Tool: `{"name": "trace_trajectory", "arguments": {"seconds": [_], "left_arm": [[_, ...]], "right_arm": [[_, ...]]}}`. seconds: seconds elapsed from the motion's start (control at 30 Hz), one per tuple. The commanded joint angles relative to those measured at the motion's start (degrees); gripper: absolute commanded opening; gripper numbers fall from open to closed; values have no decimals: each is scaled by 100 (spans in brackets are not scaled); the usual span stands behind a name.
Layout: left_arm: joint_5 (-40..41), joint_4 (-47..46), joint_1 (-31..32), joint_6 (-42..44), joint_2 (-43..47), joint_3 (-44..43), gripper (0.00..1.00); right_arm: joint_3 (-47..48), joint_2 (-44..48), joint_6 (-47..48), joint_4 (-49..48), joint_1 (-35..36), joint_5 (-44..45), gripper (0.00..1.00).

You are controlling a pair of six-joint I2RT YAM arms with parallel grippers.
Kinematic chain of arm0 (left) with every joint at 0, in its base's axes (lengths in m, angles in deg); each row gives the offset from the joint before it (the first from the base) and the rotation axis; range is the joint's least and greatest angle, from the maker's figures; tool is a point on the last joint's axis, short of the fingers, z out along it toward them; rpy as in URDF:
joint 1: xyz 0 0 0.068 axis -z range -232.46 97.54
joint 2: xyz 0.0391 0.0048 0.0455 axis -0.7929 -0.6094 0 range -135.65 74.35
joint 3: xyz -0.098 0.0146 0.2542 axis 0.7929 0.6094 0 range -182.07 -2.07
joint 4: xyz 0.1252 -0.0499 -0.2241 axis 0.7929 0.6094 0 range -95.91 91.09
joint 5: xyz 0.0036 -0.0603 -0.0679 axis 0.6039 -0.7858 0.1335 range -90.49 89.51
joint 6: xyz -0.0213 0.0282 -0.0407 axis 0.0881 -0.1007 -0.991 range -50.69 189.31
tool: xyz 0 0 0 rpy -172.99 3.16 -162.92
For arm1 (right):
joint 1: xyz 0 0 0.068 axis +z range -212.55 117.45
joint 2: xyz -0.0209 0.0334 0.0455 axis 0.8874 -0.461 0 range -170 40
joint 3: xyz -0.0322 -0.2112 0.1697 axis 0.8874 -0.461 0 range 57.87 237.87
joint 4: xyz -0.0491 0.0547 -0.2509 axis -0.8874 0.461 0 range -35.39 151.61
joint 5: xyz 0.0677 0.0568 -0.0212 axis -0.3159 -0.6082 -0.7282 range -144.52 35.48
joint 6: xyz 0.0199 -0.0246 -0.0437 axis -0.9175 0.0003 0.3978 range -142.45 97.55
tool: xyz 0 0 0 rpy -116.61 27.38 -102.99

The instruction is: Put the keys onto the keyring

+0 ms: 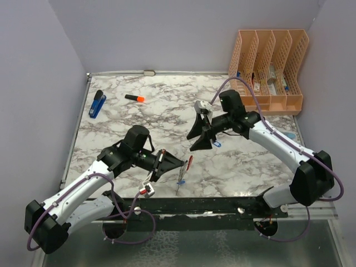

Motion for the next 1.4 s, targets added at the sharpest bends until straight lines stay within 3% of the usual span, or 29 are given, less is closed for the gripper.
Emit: {"name": "trace_trajectory", "arguments": {"seconds": [0.0, 0.47, 0.8, 1.1, 1.37], "left_arm": [[-694, -193, -22, 4087, 3, -43, 0], [-2105, -1172, -22, 4084, -393, 453, 0], [-1820, -1771, -22, 4085, -564, 611, 0], [-1550, -1693, 10, 4090, -576, 475, 0], [-1441, -1719, 37, 4090, -536, 506, 0]], "right_arm": [[-301, 487, -343, -293, -26, -274, 58], [-959, 1204, -852, -191, 387, -213, 59], [-840, 1145, -1012, -234, 400, -562, 60], [-931, 956, -1060, -557, 579, 203, 60], [-933, 890, -1056, -695, 607, 213, 60]]}}
